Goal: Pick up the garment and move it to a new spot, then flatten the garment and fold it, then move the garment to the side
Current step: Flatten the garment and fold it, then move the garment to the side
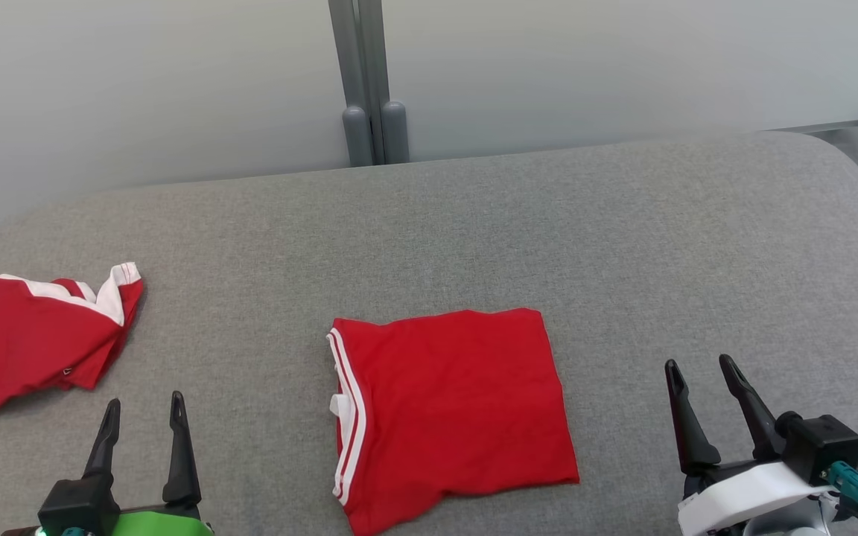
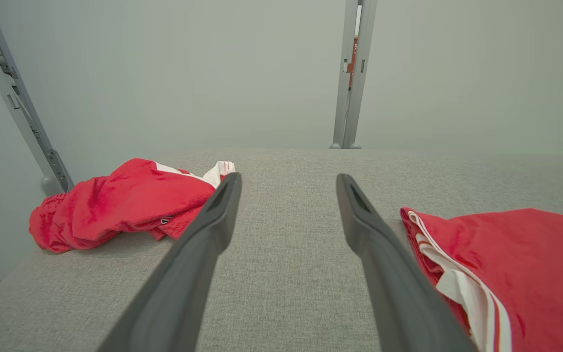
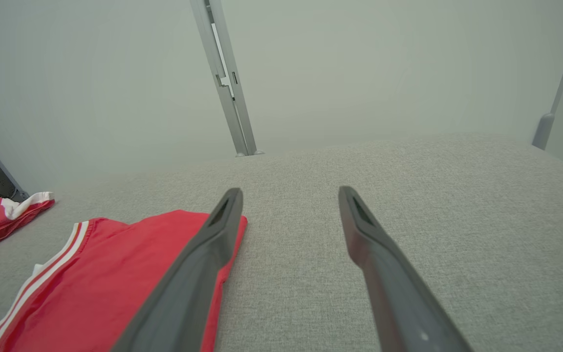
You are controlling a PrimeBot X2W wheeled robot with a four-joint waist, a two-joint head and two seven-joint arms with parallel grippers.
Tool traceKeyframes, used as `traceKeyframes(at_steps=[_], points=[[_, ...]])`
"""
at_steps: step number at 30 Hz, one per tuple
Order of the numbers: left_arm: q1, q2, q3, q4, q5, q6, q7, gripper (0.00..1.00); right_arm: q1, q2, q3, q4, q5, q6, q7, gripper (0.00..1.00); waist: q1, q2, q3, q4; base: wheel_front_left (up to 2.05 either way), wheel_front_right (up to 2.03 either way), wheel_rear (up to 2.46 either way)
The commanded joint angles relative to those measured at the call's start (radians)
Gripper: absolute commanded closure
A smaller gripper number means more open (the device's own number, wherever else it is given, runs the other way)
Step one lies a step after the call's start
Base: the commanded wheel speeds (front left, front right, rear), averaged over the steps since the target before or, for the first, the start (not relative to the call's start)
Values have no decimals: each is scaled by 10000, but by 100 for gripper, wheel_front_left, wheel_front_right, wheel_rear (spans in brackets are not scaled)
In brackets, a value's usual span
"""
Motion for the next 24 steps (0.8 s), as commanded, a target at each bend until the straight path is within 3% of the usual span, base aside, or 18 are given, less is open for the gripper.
traceKeyframes(at_steps=[1, 24], points=[[160, 26, 44, 13, 80, -64, -3, 0, 143, 11, -45, -49, -105, -5, -30, 0, 0, -1, -64, 73, 0, 0, 0], [395, 86, 91, 91, 111, -315, -3, 0, 186, 46, 77, 162, -281, -5, -30, 0, 0, -1, -206, 276, 0, 0, 0]])
